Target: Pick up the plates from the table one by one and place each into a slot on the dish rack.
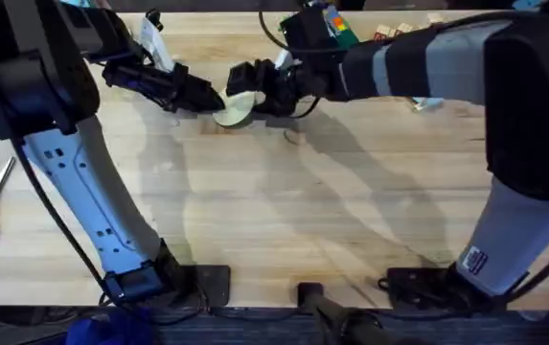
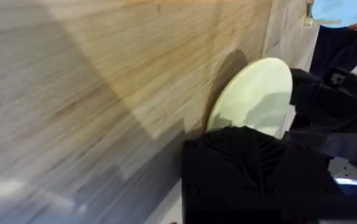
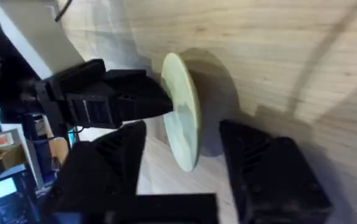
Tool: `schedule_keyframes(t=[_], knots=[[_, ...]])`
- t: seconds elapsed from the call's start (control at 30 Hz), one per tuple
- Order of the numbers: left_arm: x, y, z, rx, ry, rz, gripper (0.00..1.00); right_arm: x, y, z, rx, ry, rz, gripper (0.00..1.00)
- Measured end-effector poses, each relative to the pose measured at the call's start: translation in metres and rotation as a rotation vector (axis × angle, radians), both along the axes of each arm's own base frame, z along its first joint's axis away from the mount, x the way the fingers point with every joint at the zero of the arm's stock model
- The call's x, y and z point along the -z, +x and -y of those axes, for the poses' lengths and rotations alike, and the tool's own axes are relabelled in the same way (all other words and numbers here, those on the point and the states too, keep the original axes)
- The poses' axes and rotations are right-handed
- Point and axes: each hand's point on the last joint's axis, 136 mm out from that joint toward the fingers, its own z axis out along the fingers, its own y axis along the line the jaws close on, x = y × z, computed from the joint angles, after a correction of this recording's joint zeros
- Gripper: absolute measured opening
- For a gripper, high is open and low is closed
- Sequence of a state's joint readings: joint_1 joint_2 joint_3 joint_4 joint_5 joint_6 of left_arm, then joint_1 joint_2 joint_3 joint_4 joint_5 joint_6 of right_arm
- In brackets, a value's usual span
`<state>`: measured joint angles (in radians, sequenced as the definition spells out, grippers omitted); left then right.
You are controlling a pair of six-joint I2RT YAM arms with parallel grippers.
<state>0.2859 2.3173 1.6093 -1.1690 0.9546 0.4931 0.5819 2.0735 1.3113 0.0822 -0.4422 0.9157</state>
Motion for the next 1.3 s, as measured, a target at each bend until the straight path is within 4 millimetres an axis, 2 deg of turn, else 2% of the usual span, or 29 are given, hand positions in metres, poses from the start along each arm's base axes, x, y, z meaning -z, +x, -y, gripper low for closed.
schedule_keyframes(t=[0.23,0.3,0.5,1.1,1.3], knots=[[0.0,0.0,0.0,0.0,0.0,0.0,0.043,0.003,-0.003,-0.003,-0.006,-0.003,-0.005,0.398],[0.0,0.0,0.0,0.0,0.0,0.001,0.043,0.003,-0.003,-0.002,-0.003,-0.003,-0.008,0.273],[0.0,0.002,0.0,-0.001,-0.002,0.009,0.043,0.004,-0.001,0.001,0.006,-0.01,-0.012,0.05],[-0.003,-0.001,-0.001,0.006,0.003,0.006,0.042,-0.002,0.003,-0.002,-0.008,0.035,0.021,0.027],[-0.012,-0.014,-0.009,0.07,0.136,0.02,0.04,-0.008,0.002,-0.011,-0.07,0.08,0.07,0.027]])
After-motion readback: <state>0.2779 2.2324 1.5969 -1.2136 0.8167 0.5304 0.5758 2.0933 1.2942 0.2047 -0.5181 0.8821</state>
